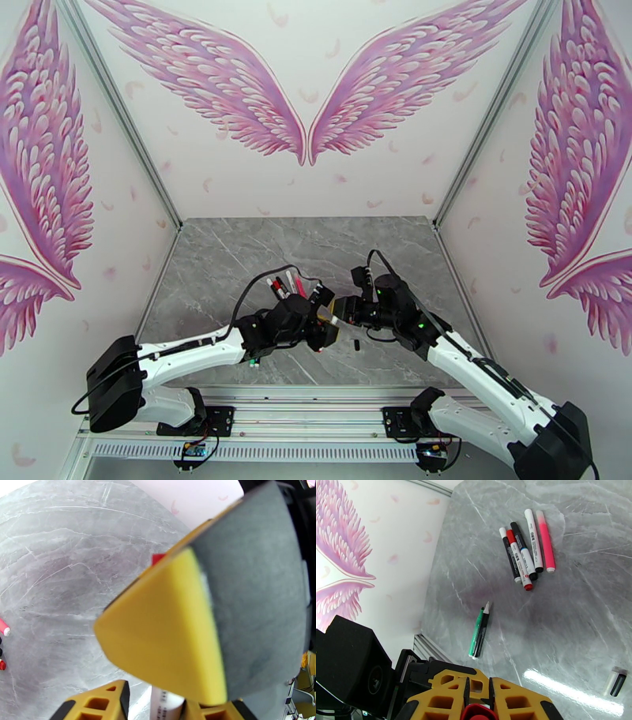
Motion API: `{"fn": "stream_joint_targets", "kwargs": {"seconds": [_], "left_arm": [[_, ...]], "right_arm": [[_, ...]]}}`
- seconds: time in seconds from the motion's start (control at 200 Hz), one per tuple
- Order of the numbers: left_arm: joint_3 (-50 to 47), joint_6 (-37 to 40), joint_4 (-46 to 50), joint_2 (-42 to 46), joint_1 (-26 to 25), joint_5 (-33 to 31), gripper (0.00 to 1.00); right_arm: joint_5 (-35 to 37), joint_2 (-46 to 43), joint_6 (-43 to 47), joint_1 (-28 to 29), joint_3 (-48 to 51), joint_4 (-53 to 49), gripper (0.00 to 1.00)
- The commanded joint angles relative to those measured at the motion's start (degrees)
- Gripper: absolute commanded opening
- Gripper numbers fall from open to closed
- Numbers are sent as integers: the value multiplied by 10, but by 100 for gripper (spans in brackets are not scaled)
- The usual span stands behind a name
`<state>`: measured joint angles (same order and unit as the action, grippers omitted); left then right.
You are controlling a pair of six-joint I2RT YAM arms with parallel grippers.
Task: Open the pen caps
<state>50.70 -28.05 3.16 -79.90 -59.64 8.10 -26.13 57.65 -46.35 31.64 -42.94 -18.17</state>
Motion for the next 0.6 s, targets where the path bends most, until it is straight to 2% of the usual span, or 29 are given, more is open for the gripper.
{"fn": "stream_joint_targets", "kwargs": {"seconds": [0.0,0.305,0.45,0.595], "left_arm": [[-3,-12,-17,-3,6,7,31],[-16,-7,-21,15,11,23,12],[-40,-3,-40,40,17,63,12],[-50,11,-20,61,17,56,12]], "right_arm": [[-18,-10,-8,-2,1,12,17],[5,-27,-9,-2,12,19,16],[-4,-47,-2,-10,24,53,16],[-22,-66,11,-16,25,85,16]]}}
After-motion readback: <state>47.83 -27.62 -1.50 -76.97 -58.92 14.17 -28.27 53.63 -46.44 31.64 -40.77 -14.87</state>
